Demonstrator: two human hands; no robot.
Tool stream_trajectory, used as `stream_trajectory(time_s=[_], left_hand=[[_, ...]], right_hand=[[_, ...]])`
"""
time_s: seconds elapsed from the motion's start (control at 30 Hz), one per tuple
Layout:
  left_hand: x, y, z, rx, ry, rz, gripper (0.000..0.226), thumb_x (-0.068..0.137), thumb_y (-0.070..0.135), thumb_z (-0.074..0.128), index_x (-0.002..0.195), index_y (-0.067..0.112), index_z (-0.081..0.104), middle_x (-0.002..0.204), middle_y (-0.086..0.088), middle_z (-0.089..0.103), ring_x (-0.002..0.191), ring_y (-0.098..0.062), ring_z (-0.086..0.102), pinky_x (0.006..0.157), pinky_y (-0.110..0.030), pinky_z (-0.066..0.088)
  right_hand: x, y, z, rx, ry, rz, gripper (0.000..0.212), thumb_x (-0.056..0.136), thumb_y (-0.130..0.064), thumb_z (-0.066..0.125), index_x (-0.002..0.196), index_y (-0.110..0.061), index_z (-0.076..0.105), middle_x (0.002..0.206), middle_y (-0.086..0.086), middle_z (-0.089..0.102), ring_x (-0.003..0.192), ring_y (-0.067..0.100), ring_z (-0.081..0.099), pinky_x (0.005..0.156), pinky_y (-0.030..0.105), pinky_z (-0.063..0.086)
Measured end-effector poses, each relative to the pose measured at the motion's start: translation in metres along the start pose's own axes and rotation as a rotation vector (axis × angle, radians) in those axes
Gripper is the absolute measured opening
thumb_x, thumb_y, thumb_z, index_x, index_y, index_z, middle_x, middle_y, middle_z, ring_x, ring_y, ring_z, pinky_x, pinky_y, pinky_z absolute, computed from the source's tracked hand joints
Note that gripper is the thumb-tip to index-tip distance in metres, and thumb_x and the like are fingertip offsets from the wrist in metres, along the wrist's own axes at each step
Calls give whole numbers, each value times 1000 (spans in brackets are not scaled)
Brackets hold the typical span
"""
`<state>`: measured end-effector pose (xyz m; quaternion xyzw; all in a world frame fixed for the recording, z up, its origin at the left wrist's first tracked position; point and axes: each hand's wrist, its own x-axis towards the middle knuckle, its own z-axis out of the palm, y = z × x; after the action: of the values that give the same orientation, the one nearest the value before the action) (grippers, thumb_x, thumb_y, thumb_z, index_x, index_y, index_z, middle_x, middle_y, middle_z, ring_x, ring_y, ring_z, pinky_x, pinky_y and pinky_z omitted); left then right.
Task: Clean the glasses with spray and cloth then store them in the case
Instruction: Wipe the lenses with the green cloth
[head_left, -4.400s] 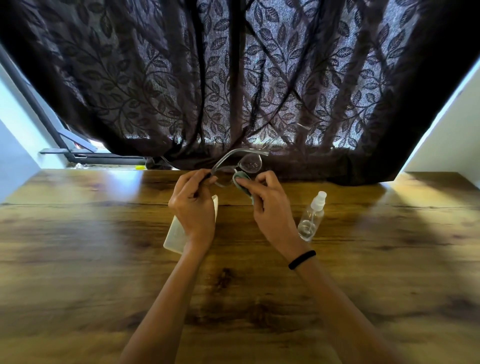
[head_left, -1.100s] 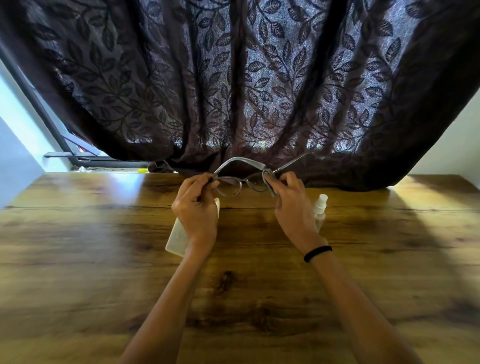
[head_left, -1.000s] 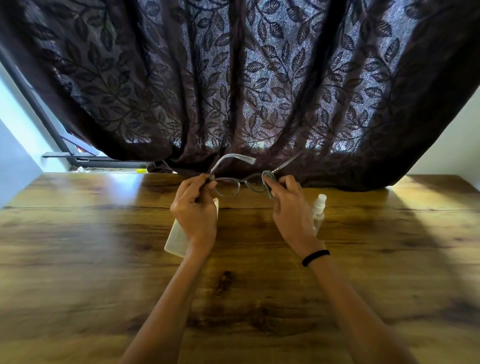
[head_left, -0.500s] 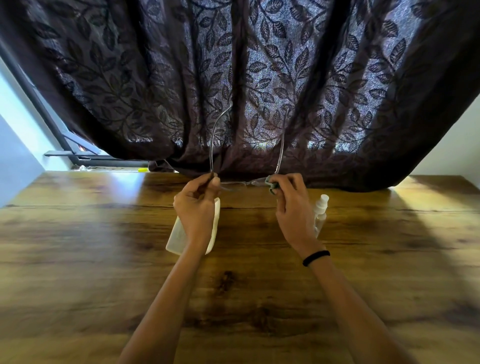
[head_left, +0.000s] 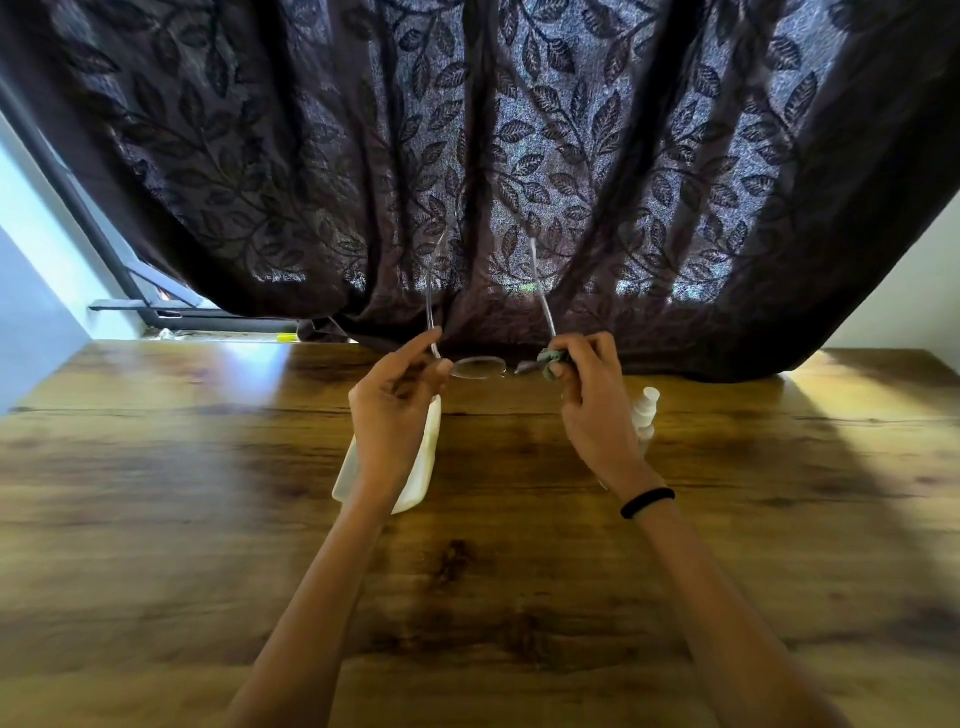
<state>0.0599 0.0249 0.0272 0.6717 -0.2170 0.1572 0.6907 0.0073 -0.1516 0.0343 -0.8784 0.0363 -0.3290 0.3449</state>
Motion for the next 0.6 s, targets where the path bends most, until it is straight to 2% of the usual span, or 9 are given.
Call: stream_trajectory(time_s=[0.1, 0.17, 0.23, 0.3, 0.37, 0.47, 0.6], left_hand=[[2, 0, -3, 164, -38, 147, 30, 80, 2, 66, 107, 15, 65, 86, 9, 65, 80, -1, 63, 72, -12, 49], [4, -1, -7, 273, -59, 241, 27, 77, -2, 67, 102, 9, 68, 86, 8, 62, 80, 4, 61, 71, -7, 46], [5, -3, -10, 361, -86, 286, 23, 74, -1, 70, 96, 6, 70, 84, 7, 55, 78, 4, 57, 68, -6, 43], [7, -5, -12, 470, -107, 286, 20, 73, 8, 73, 92, 10, 72, 86, 5, 49, 80, -4, 50, 65, -11, 41], [8, -7, -13, 559, -136, 313, 18, 72, 13, 74, 89, 12, 73, 91, 2, 52, 90, -9, 44, 72, -11, 39], [12, -6, -13, 617, -219, 382, 12, 73, 9, 73, 85, 9, 71, 91, 0, 65, 98, -7, 37, 84, -5, 29], [11, -1, -9, 580, -177, 353, 7, 74, 3, 71, 79, 6, 69, 80, 12, 60, 96, -8, 41, 80, -8, 33]], right_hand=[[8, 0, -6, 19, -96, 32, 18, 91, 2, 45, 102, -7, 55, 99, 3, 38, 90, 23, 52, 79, 34, 50], [13, 0, -9, 16, -160, 55, 15, 91, 1, 46, 102, -6, 54, 100, 6, 39, 91, 27, 54, 81, 38, 50], [17, 2, -11, -23, -195, 74, 15, 91, -1, 47, 103, -6, 54, 99, 5, 38, 91, 23, 52, 82, 35, 48], [20, 4, -12, -78, -210, 86, 15, 91, -3, 48, 103, -7, 55, 99, 3, 37, 93, 22, 49, 80, 32, 45], [22, 5, -12, -118, -222, 104, 16, 91, -4, 48, 105, -7, 55, 99, 3, 36, 94, 22, 46, 79, 32, 42], [23, 4, -13, -110, -198, 129, 17, 90, -5, 49, 106, -8, 56, 99, 1, 36, 93, 18, 44, 76, 29, 39], [21, -6, -15, -31, -48, 106, 15, 88, -6, 55, 102, -10, 58, 100, 4, 43, 88, 13, 47, 78, 23, 38]])
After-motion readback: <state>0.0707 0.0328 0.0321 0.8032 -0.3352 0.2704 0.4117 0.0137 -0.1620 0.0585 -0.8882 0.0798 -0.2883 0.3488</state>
